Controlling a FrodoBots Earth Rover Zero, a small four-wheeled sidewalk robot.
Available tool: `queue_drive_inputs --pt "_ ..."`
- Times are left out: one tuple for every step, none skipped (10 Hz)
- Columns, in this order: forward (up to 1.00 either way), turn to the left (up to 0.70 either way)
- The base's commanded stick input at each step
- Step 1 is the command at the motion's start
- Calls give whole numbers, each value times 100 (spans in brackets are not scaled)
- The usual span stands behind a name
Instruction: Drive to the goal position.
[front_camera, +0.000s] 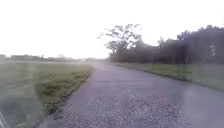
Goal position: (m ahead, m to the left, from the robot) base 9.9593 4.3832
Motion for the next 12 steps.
queue_drive_inputs --pt "70 0" --pt "70 0" --pt "70 0" --pt "70 0" --pt "70 0" --pt "70 0" --pt "70 0" --pt "70 0" --pt "70 0" --pt "70 0" --pt "70 0" --pt "70 0"
